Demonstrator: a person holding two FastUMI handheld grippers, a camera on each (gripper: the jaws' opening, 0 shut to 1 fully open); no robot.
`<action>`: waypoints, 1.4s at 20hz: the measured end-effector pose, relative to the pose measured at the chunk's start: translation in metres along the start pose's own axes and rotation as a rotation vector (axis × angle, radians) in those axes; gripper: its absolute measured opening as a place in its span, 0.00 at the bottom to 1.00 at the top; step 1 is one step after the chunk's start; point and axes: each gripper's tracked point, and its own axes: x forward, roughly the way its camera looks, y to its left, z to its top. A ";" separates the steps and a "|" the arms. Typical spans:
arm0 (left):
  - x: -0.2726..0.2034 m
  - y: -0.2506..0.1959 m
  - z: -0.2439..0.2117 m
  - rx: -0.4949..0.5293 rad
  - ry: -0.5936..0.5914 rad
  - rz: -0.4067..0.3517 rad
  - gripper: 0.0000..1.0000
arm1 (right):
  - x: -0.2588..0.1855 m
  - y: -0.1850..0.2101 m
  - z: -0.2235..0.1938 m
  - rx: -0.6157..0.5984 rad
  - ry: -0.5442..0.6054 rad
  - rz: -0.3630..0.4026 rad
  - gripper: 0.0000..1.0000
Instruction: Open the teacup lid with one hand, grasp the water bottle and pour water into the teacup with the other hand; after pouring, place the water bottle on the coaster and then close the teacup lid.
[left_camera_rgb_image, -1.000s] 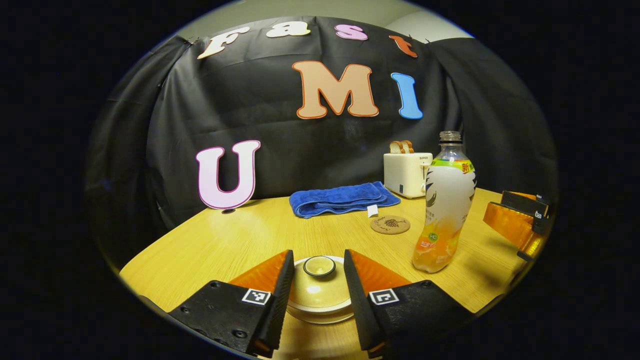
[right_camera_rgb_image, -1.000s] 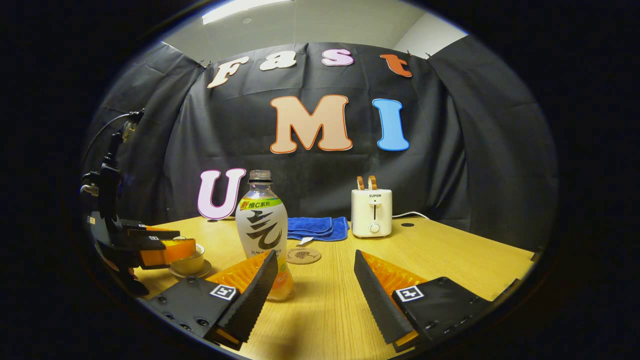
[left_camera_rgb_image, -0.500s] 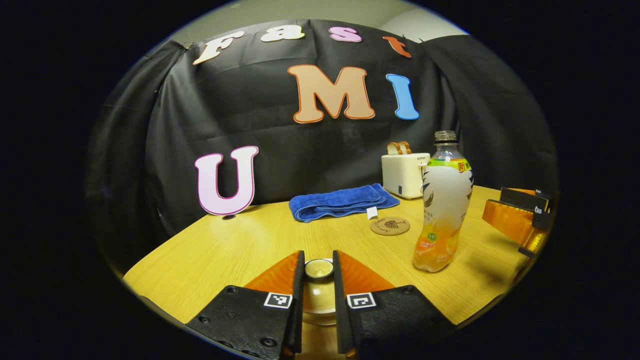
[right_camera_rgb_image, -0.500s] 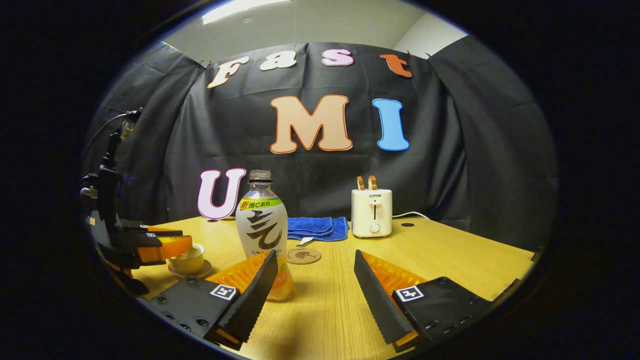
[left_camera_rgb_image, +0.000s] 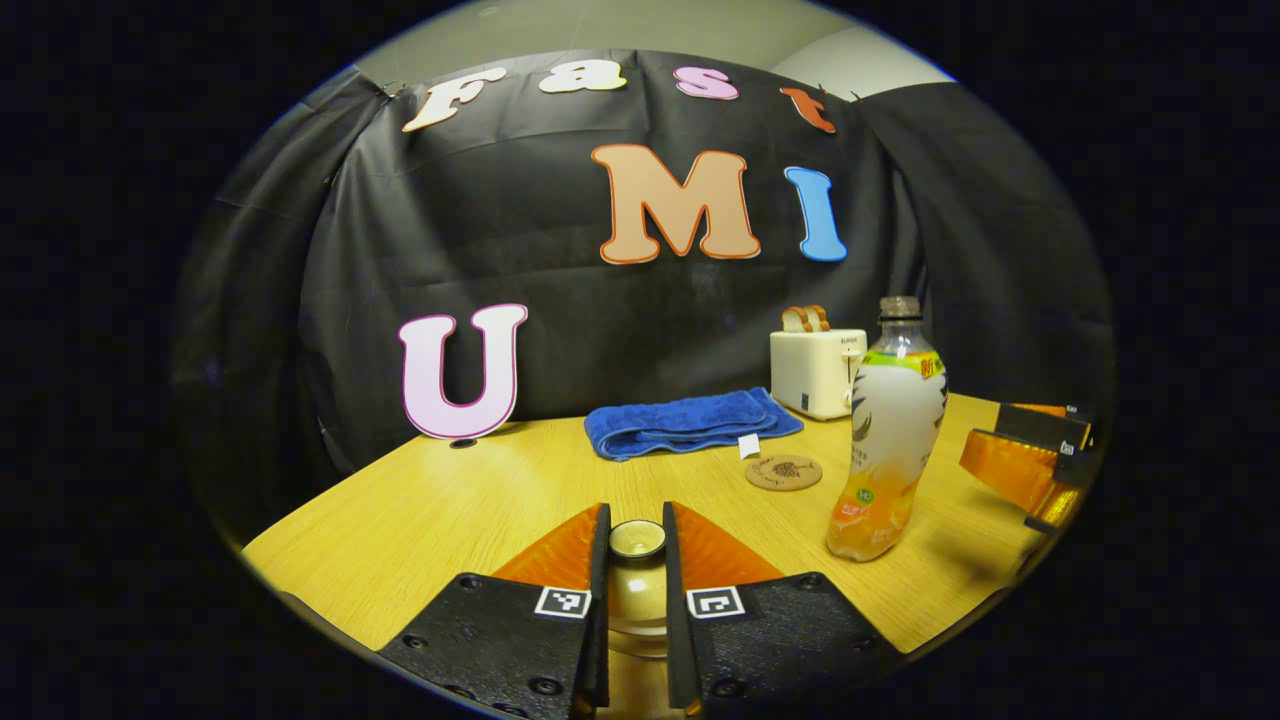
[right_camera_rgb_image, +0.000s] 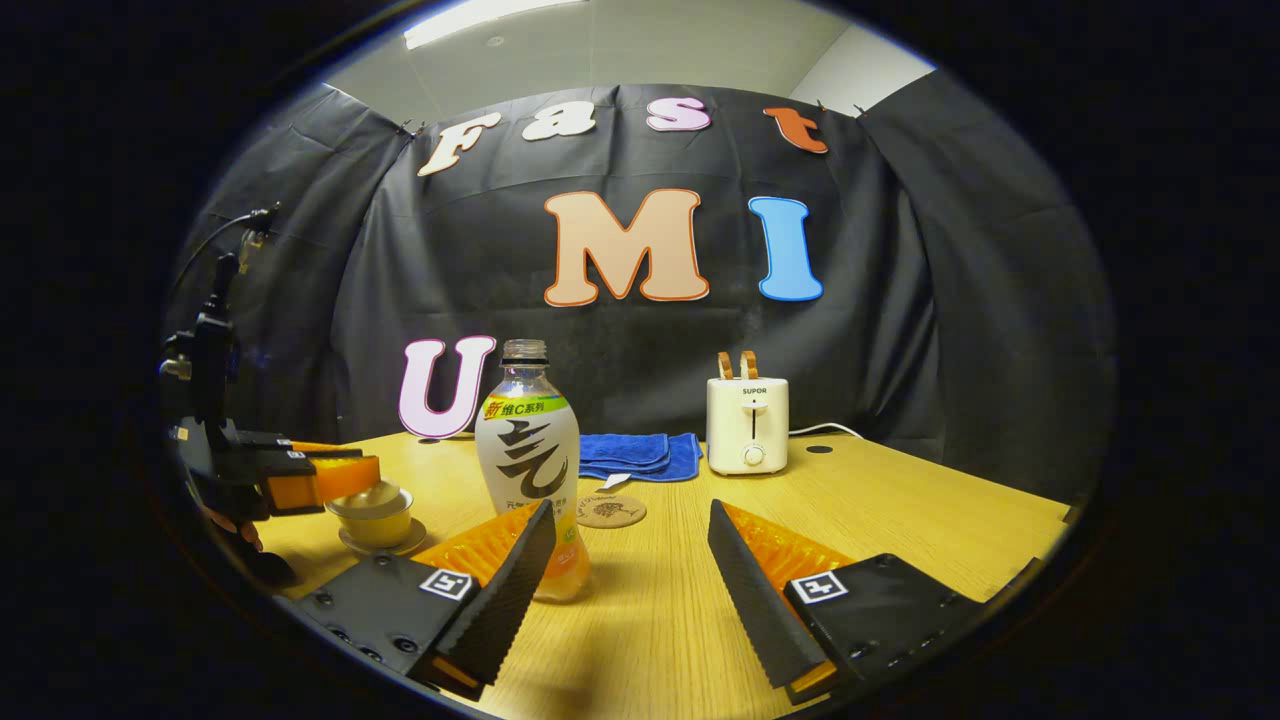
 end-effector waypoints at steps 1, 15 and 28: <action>-0.001 0.003 0.004 0.003 -0.011 0.005 0.20 | 0.000 0.003 0.000 0.000 0.002 0.013 0.98; -0.025 0.040 0.008 -0.009 -0.028 0.067 0.20 | 0.013 0.055 -0.007 0.003 0.029 0.147 0.94; -0.038 0.062 0.006 -0.054 -0.033 0.099 0.20 | 0.049 0.074 -0.019 -0.001 0.093 0.149 0.94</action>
